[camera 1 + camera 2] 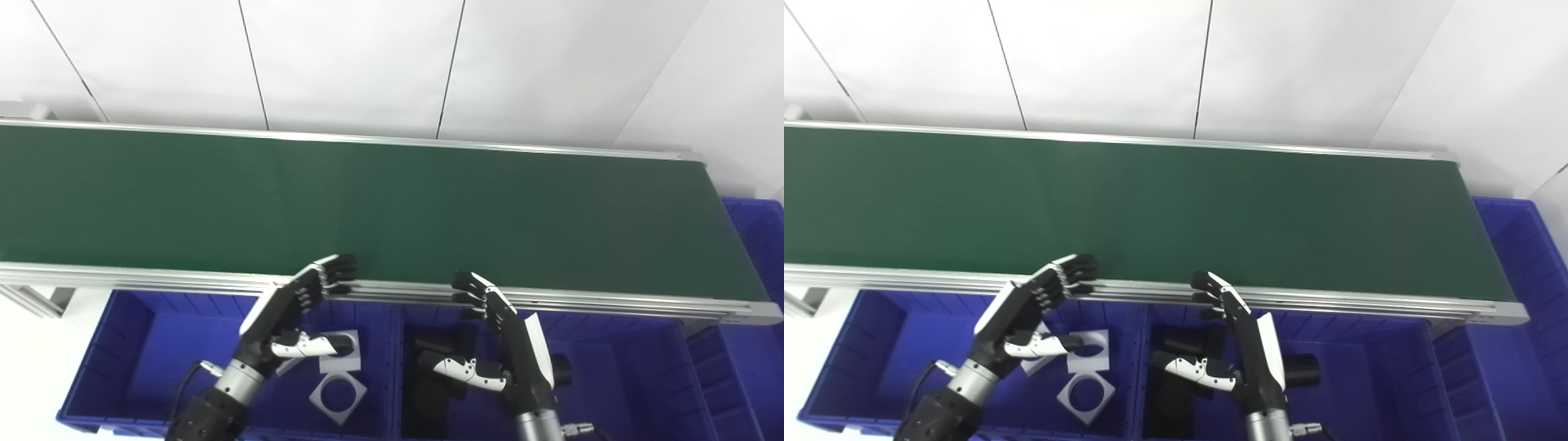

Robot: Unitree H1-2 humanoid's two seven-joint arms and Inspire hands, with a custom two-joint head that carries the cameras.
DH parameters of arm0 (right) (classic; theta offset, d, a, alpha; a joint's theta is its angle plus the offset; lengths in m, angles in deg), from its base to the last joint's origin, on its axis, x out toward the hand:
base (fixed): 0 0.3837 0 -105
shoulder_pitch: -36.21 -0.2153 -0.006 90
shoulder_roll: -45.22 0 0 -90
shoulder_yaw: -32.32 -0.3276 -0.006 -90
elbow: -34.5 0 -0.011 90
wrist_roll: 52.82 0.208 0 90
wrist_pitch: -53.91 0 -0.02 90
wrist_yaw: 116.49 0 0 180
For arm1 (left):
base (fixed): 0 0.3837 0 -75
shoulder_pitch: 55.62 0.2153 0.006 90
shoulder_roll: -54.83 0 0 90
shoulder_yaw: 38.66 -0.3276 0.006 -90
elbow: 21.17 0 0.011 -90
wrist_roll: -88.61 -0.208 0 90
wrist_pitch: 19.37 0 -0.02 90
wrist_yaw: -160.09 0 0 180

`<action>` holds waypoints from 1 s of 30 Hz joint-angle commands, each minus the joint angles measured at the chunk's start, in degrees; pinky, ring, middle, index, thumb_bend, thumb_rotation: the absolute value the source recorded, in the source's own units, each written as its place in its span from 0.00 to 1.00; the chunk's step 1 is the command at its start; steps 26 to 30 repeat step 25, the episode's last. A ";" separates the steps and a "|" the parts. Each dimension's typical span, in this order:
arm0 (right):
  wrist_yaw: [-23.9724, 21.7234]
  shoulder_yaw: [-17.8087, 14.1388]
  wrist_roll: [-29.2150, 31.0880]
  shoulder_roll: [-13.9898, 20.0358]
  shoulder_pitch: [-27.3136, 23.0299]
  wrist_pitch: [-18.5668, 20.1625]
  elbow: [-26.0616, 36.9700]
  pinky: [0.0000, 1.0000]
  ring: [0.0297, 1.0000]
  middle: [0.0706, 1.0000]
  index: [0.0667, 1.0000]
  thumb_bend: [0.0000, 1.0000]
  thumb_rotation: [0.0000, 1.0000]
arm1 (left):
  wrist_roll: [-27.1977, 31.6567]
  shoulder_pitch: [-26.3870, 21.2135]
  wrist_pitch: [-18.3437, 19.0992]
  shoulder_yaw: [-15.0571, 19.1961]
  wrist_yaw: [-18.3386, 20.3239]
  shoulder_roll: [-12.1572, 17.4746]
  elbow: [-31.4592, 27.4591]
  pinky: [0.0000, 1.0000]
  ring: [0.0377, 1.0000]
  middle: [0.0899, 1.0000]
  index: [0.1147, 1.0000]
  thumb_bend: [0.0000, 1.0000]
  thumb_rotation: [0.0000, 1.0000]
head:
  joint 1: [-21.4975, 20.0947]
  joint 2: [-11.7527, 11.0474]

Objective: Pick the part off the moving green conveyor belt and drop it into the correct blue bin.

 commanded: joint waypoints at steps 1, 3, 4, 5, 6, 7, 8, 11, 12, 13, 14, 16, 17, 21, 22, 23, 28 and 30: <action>-0.31 0.14 0.51 -0.30 -0.13 0.29 2.26 0.65 0.74 0.78 0.81 0.73 0.11 | -0.11 -0.33 -2.47 -0.22 0.40 -0.34 -1.53 0.76 0.82 0.82 0.81 0.85 0.26 | 0.19 0.04; -0.27 0.14 0.45 -0.18 -0.11 0.29 2.31 0.65 0.74 0.78 0.81 0.73 0.11 | -0.68 -0.23 -2.47 -0.33 0.28 -0.39 -1.62 0.77 0.82 0.83 0.81 0.85 0.26 | 0.46 0.07; -0.30 0.13 0.43 -0.12 -0.11 0.36 2.41 0.65 0.74 0.78 0.81 0.73 0.10 | -1.01 -0.15 -2.45 -0.37 0.07 -0.42 -1.71 0.77 0.83 0.83 0.82 0.85 0.26 | 0.58 0.13; -0.32 0.13 0.40 -0.09 -0.10 0.43 2.48 0.65 0.74 0.78 0.81 0.73 0.10 | -1.22 -0.09 -2.44 -0.40 -0.07 -0.44 -1.77 0.78 0.83 0.84 0.82 0.85 0.25 | 0.58 0.13; -0.29 0.10 0.36 -0.06 -0.12 0.41 2.46 0.65 0.74 0.78 0.81 0.73 0.11 | -2.03 0.01 -2.43 -0.42 -0.57 -0.49 -1.95 0.78 0.84 0.84 0.82 0.86 0.25 | 0.58 0.13; -0.27 0.07 0.33 -0.04 -0.14 0.38 2.43 0.65 0.74 0.78 0.81 0.73 0.13 | -2.64 0.08 -2.43 -0.42 -0.93 -0.53 -2.08 0.79 0.85 0.85 0.82 0.86 0.26 | 0.58 0.13; -0.20 0.02 0.31 -0.05 -0.13 0.37 2.39 0.65 0.74 0.78 0.81 0.73 0.13 | -3.41 0.10 -2.44 -0.47 -1.27 -0.50 -2.15 0.79 0.85 0.85 0.82 0.86 0.26 | 0.63 0.14; -0.13 -0.07 0.29 -0.08 -0.08 0.54 2.41 0.65 0.74 0.78 0.81 0.73 0.15 | -4.70 0.10 -2.45 -0.62 -1.89 -0.39 -2.22 0.80 0.86 0.86 0.83 0.86 0.27 | 0.63 0.14; -0.07 -0.13 0.37 -0.17 -0.04 0.70 2.45 0.65 0.74 0.78 0.81 0.73 0.16 | -5.26 0.04 -2.48 -0.71 -2.20 -0.33 -2.20 0.80 0.86 0.86 0.83 0.86 0.27 | 0.74 0.06; 0.00 -0.19 0.50 -0.27 -0.02 0.74 2.42 0.65 0.75 0.78 0.81 0.73 0.15 | -5.69 -0.02 -2.50 -0.80 -2.46 -0.27 -2.19 0.80 0.87 0.87 0.83 0.86 0.27 | 0.75 0.07; 0.05 -0.24 0.61 -0.35 0.02 0.75 2.41 0.66 0.75 0.79 0.82 0.73 0.15 | -5.94 -0.05 -2.49 -0.88 -2.64 -0.23 -2.21 0.80 0.87 0.87 0.83 0.86 0.27 | 0.75 0.07; 0.18 -0.28 0.49 -0.42 0.05 0.58 2.34 0.66 0.74 0.78 0.82 0.73 0.15 | -6.35 -0.11 -2.48 -1.04 -3.00 -0.10 -2.25 0.81 0.87 0.88 0.83 0.86 0.26 | 0.79 0.05; 0.20 -0.27 0.42 -0.43 0.02 0.49 2.29 0.67 0.74 0.78 0.82 0.72 0.15 | -6.54 -0.15 -2.48 -1.12 -3.15 0.01 -2.24 0.81 0.87 0.88 0.83 0.86 0.26 | 0.77 0.05; 0.39 -0.31 0.06 -0.65 -0.02 0.67 2.29 0.67 0.74 0.78 0.82 0.71 0.15 | -7.44 -0.23 -2.50 -1.44 -3.64 0.44 -2.38 0.81 0.87 0.88 0.84 0.86 0.26 | 0.62 0.01; 0.38 -0.31 0.02 -0.70 -0.03 0.77 2.30 0.67 0.74 0.78 0.82 0.70 0.15 | -7.45 -0.26 -2.51 -1.49 -3.67 0.52 -2.37 0.81 0.87 0.89 0.84 0.85 0.26 | 0.62 0.01; 0.42 -0.30 -0.07 -0.78 -0.01 0.81 2.30 0.67 0.74 0.78 0.82 0.70 0.16 | -7.53 -0.26 -2.51 -1.55 -3.70 0.62 -2.42 0.81 0.87 0.89 0.84 0.85 0.26 | 0.56 -0.03; 0.57 -0.26 -0.16 -0.97 0.00 0.62 2.23 0.66 0.74 0.78 0.82 0.66 0.15 | -7.85 -0.28 -2.51 -1.59 -3.90 0.81 -2.40 0.81 0.88 0.89 0.84 0.86 0.26 | 0.45 -0.02; 0.57 -0.26 -0.16 -0.97 0.00 0.62 2.23 0.66 0.74 0.78 0.82 0.66 0.15 | -7.85 -0.28 -2.51 -1.59 -3.90 0.81 -2.40 0.81 0.88 0.89 0.84 0.86 0.26 | 0.45 -0.02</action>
